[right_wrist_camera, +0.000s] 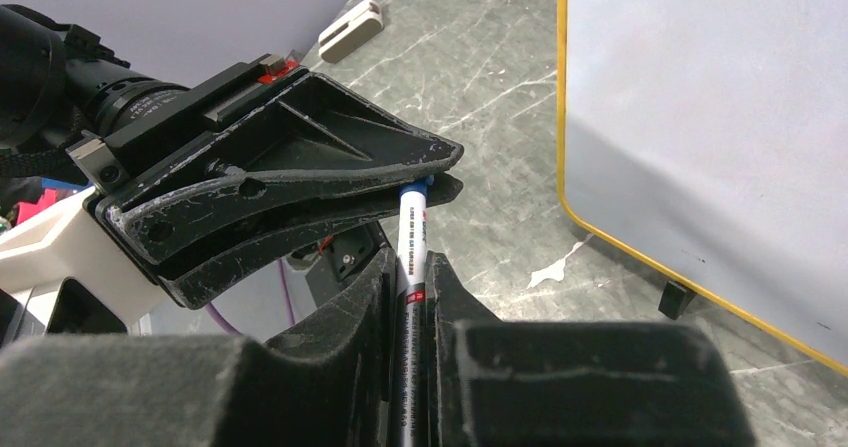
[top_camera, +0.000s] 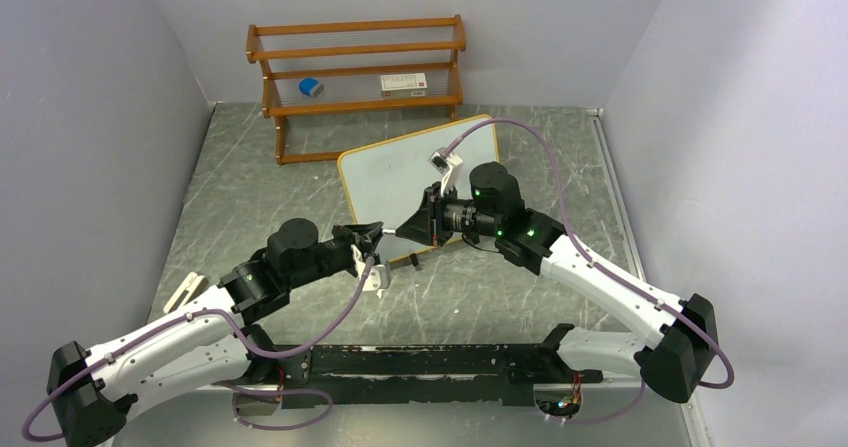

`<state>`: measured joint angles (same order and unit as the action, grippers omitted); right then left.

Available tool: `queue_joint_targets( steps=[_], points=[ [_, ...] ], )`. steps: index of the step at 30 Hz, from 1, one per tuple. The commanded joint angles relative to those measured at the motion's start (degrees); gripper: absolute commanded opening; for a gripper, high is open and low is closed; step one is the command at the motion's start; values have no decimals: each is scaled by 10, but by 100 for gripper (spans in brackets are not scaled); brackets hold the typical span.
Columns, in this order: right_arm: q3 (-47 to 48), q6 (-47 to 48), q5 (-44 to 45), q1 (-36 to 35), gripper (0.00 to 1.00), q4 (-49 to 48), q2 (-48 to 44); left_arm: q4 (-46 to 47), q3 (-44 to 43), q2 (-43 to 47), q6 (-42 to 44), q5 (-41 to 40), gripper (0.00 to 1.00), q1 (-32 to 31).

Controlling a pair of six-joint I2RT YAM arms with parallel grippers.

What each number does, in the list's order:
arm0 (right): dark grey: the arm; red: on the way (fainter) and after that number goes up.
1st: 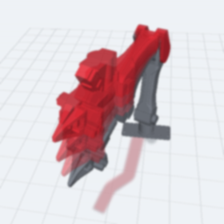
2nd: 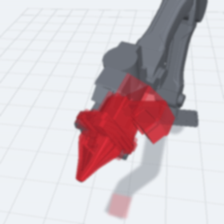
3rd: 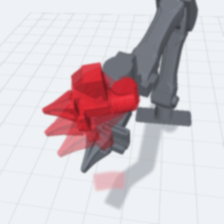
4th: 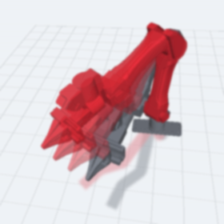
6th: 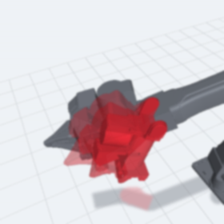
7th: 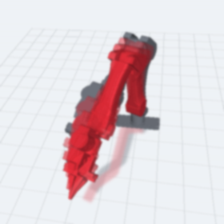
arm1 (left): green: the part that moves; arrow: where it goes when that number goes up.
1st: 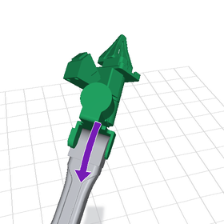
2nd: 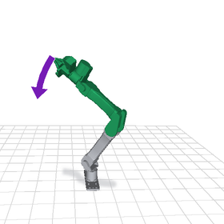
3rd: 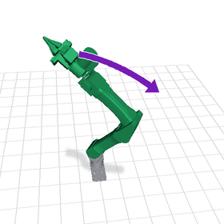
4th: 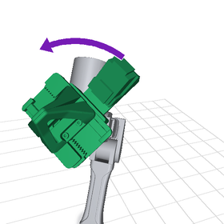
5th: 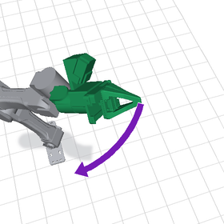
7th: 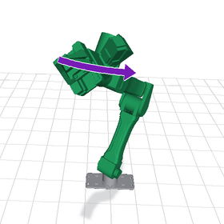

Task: Write a sentence on the whiteboard
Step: Open the whiteboard marker at the center of the board.

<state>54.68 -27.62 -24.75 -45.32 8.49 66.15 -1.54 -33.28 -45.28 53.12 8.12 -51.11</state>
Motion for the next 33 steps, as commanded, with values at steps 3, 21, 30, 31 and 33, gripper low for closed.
queue_joint_targets(
  steps=[3,21,30,31,33],
  points=[
    [16,-1,-18,0,17,-1,1,11,-20,-5,-6,-10,5,-4],
    [31,15,-35,-1,7,28,10,8,-28,-23,-16,-31,5,-4],
    [36,19,-54,-2,17,32,14,11,-27,-24,-20,-38,5,-4],
    [36,18,-57,-2,20,29,14,11,-26,-24,-19,-37,5,-4],
    [35,18,-57,-3,24,28,11,10,-26,-24,-17,-36,5,-4]
  ],
)
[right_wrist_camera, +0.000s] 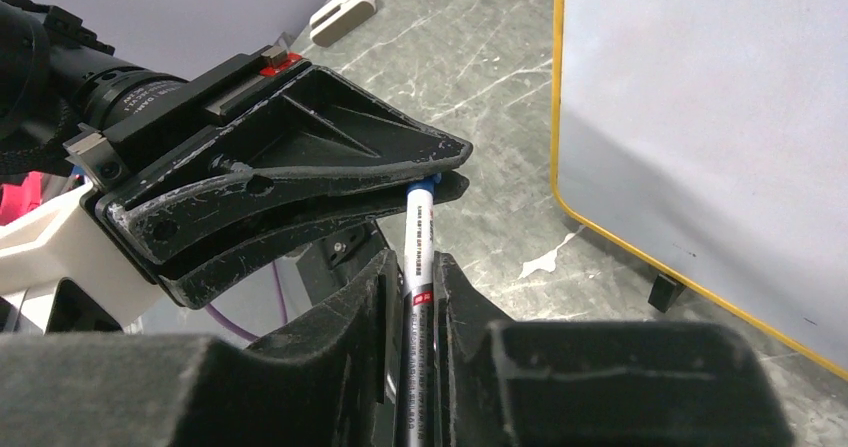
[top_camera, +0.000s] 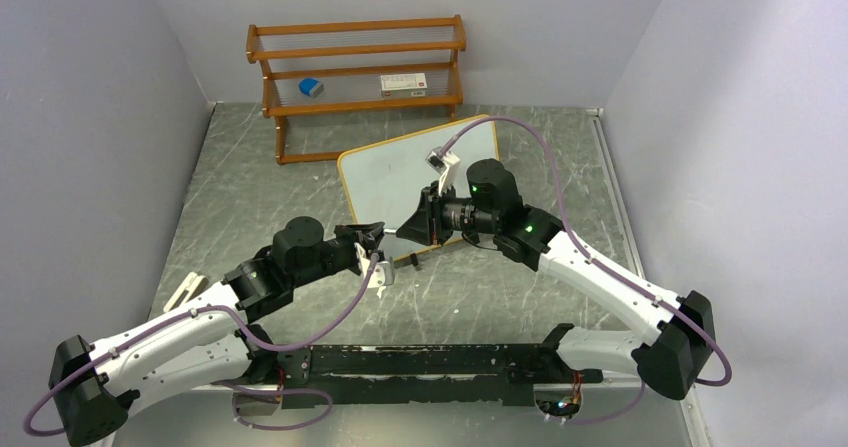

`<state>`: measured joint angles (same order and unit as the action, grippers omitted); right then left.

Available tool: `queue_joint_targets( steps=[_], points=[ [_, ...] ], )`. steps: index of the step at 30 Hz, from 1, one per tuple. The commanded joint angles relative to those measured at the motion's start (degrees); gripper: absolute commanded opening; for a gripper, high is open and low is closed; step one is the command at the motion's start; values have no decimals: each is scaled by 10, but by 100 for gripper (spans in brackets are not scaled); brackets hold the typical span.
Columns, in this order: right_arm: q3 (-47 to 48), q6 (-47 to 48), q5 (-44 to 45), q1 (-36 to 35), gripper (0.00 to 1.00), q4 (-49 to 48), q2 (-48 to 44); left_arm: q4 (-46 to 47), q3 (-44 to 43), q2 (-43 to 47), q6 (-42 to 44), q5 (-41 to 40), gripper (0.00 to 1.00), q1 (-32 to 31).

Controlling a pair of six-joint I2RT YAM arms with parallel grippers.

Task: Write a sentence on the whiteboard
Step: Open the whiteboard marker at the center of the board.

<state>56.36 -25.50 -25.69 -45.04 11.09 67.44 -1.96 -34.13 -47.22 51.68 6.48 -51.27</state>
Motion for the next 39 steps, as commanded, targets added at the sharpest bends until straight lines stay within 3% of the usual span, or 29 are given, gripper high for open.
queue_joint_targets(
  steps=[1,39],
  points=[
    [18,-3,-46,-6,25,3,-2,13,-17,-4,-3,-18,5,-2],
    [-3,-1,-22,-8,32,9,-20,15,-7,10,-14,-29,5,-2]
  ],
)
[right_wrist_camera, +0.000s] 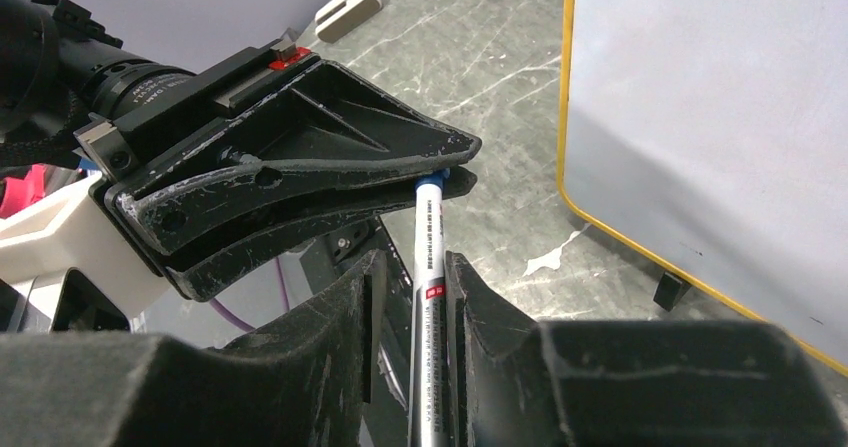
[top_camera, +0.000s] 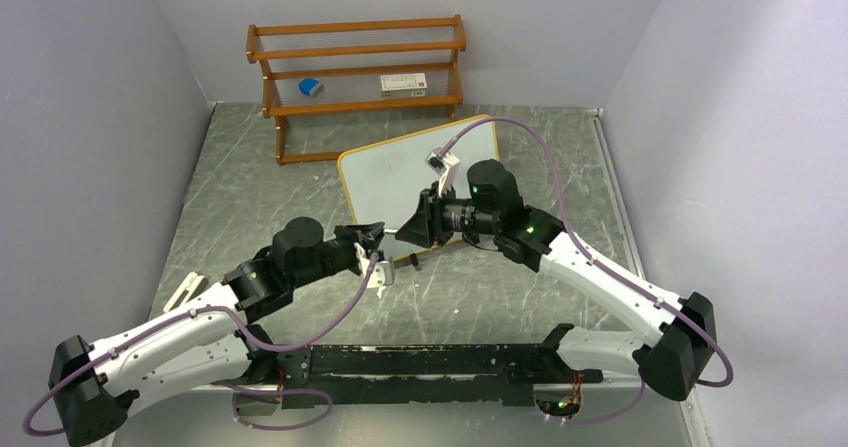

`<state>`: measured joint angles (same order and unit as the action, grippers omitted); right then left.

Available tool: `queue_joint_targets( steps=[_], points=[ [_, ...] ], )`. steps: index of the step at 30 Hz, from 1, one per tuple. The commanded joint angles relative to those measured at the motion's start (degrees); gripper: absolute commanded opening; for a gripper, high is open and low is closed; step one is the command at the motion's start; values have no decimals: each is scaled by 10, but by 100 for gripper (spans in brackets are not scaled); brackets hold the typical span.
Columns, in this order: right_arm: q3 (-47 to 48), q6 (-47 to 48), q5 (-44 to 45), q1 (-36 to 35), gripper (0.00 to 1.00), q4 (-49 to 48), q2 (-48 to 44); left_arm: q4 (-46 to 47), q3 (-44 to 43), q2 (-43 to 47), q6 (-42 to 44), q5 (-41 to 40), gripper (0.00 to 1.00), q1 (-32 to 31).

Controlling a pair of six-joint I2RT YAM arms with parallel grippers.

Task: Write a sentence on the whiteboard
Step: Open the whiteboard marker at the center of the board.

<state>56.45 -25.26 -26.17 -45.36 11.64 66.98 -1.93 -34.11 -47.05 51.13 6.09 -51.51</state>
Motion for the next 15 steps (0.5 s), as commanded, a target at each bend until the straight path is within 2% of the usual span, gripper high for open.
queue_joint_targets(
  steps=[1,10,15],
  points=[
    [-5,-5,-18,-5,32,2,-16,15,-7,8,-9,-24,5,0],
    [-8,-4,-20,-5,25,-1,-12,15,-12,-1,-13,-24,5,0],
    [-12,-4,-15,-5,7,-5,-12,15,-12,-1,-13,-16,5,0]
  ],
)
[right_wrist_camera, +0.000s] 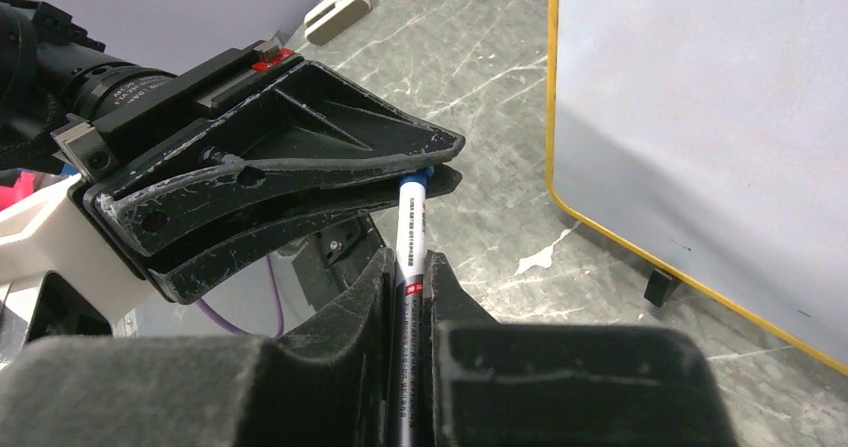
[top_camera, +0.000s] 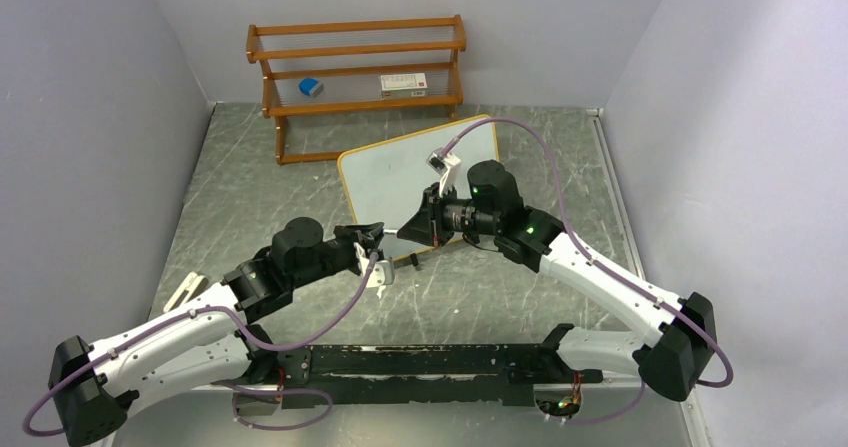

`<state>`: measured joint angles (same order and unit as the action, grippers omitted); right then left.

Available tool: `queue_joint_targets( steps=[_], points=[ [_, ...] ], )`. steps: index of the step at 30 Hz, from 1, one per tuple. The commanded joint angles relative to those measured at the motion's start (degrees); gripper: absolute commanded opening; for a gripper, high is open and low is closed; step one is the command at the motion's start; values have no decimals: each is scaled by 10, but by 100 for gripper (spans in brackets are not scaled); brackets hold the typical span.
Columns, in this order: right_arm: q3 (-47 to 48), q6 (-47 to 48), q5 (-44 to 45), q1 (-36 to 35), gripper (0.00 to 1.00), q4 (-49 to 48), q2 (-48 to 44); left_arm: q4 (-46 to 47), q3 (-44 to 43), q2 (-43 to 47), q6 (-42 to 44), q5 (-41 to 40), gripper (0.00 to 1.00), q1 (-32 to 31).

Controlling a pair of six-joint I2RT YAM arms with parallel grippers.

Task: Write a sentence on the whiteboard
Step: Open the whiteboard marker at the center of the board.

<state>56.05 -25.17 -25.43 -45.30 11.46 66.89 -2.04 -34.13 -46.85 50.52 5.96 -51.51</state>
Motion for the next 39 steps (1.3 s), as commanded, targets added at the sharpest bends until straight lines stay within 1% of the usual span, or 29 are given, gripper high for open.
queue_joint_targets(
  steps=[1,2,9,11,15,18,23,29,31,33,37,39],
  points=[
    [-8,-3,-22,-6,3,-3,-11,14,-11,-2,-6,-16,5,0],
    [-8,-2,-21,-5,0,-1,-12,12,-11,-2,-5,-20,5,0],
    [0,19,-12,-5,0,17,-44,3,2,6,-2,-58,5,0],
    [0,24,-10,-4,0,22,-56,4,11,9,4,-90,5,1],
    [-5,24,-32,-2,0,19,-80,11,24,13,11,-110,5,1],
    [-4,26,-36,-1,0,31,-98,12,27,-1,19,-129,5,1],
    [0,37,-20,-1,0,57,-127,16,26,-17,18,-139,5,7],
    [2,42,-9,0,0,74,-155,16,27,-13,14,-131,5,20],
    [-2,43,4,0,0,68,-165,10,23,-9,14,-121,5,21],
    [-7,45,36,1,0,64,-171,1,20,-5,16,-111,5,20],
    [-32,51,130,0,0,46,-177,-29,4,-4,-6,-68,5,18],
    [-52,55,179,0,0,27,-186,-43,-6,-15,-23,-65,5,8]
  ],
)
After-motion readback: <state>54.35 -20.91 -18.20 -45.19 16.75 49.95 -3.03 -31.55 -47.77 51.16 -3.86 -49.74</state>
